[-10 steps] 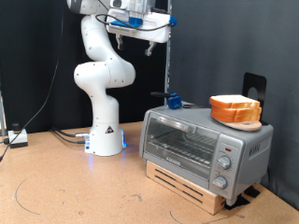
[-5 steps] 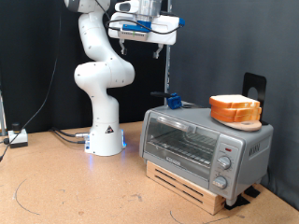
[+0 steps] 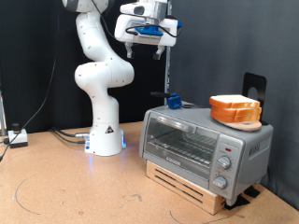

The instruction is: Make a piece of toast with the oven

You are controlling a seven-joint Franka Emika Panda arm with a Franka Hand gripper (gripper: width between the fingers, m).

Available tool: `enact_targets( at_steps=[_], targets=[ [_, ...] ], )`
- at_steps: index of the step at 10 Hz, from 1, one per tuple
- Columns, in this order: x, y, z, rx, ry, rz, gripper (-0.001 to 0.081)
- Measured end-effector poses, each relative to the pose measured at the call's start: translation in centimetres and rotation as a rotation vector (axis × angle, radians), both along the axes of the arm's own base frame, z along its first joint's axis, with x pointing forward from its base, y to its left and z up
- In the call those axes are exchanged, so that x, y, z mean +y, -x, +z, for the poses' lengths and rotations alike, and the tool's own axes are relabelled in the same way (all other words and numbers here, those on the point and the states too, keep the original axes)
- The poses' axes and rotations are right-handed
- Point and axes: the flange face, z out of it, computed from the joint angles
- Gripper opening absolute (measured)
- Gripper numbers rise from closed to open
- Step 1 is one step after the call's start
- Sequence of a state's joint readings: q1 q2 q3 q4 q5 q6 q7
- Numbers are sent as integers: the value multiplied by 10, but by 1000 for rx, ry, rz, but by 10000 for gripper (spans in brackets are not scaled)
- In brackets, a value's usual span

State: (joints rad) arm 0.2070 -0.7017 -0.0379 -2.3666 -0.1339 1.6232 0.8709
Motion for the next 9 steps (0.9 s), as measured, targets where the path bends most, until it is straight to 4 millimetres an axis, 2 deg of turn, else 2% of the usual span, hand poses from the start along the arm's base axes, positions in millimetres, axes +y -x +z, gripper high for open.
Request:
enact_targets(
  at_steps=[1,4,5,9],
  targets=[
    [3,0,0,5,-21,27,807],
    [23,-2,1,83,-166,353,807],
    [29,-6,1,92,-206,403,807],
    [35,-11,-2,106,-272,441,807]
  ],
)
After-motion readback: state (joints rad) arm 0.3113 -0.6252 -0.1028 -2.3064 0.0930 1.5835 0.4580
